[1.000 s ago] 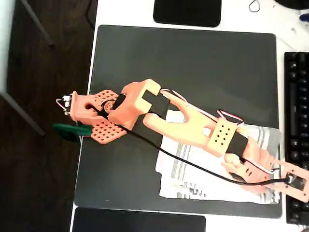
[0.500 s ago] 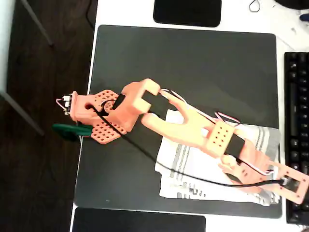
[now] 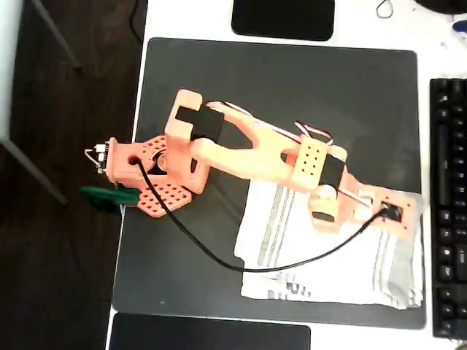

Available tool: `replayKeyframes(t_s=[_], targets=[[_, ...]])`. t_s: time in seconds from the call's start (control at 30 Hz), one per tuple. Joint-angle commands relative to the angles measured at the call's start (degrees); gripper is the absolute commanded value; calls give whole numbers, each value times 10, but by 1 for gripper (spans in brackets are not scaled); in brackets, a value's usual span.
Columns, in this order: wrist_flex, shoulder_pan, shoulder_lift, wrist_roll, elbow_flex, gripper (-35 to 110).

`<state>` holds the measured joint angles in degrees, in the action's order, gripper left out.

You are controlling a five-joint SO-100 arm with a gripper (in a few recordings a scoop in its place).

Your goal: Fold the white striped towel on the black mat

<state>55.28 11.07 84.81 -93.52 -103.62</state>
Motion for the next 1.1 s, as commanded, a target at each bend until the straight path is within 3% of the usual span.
replayKeyframes(t_s=[0.0, 0.27, 0.47, 0.63, 0.93, 1.07], targets=[[-36, -28, 25, -4, -40, 24], [-72, -82, 27, 20, -76, 26], [-87, -90, 10, -14, -86, 1], [-52, -113, 21, 21, -41, 0], [-19, -273, 3, 98, 57, 0], [-16, -295, -18, 103, 84, 4]])
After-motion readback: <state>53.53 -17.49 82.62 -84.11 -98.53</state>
